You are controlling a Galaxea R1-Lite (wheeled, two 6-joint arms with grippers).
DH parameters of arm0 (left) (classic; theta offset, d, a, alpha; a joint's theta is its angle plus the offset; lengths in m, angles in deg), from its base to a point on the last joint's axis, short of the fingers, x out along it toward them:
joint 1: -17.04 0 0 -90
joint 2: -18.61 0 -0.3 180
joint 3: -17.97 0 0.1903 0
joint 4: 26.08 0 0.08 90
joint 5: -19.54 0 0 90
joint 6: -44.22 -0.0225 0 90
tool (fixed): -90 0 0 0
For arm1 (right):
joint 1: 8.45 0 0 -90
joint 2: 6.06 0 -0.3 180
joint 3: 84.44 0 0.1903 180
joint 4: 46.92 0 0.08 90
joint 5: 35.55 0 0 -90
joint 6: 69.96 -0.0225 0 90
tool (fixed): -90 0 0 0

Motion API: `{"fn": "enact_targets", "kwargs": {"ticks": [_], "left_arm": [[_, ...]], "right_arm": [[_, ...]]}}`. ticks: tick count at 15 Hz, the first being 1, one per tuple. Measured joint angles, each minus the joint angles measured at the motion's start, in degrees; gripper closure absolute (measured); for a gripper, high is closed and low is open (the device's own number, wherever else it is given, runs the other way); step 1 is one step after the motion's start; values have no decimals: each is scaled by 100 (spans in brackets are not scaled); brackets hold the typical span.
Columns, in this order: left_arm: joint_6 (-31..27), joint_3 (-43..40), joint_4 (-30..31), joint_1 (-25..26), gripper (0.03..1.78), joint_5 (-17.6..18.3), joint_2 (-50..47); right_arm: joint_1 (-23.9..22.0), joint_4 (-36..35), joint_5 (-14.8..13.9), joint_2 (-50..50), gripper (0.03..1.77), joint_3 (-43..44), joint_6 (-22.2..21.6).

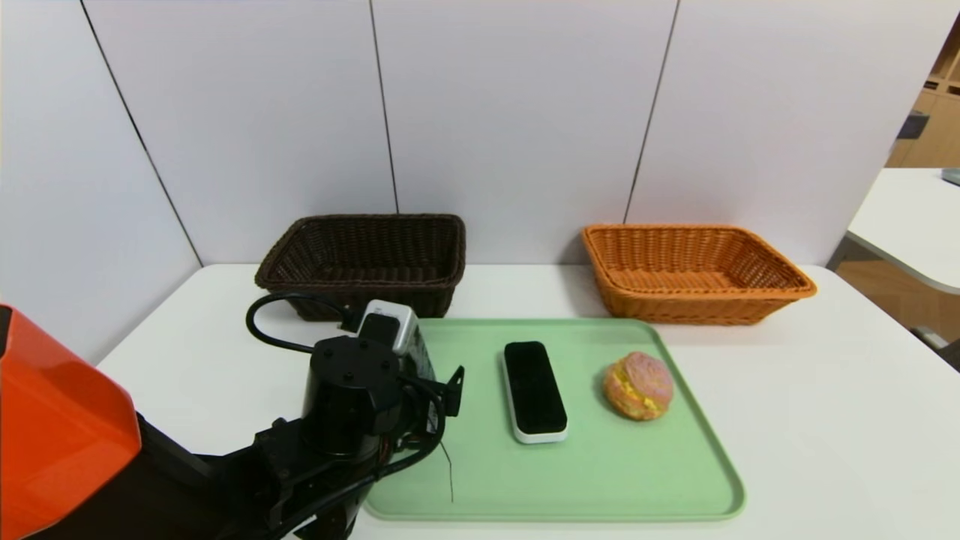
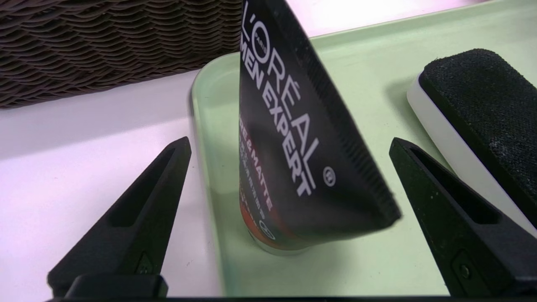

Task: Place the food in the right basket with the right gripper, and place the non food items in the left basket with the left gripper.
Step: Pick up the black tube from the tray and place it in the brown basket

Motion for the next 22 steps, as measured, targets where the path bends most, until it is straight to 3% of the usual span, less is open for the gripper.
{"fn": "enact_targets", "kwargs": {"ticks": [3, 7, 8, 9, 22], "left_arm": [[0, -9, 0, -2, 61, 0, 4], [0, -12, 7, 0, 105, 0, 6], [5, -12, 18, 0, 134, -2, 4], [2, -12, 18, -2, 142, -6, 4], [-80, 11, 22, -2, 142, 11, -549]], "right_arm": [[0, 0, 2, 0, 10, 0, 0], [0, 2, 4, 0, 10, 0, 0], [0, 2, 0, 0, 10, 0, 2], [0, 0, 0, 0, 10, 0, 2], [0, 0, -2, 0, 10, 0, 0]]}}
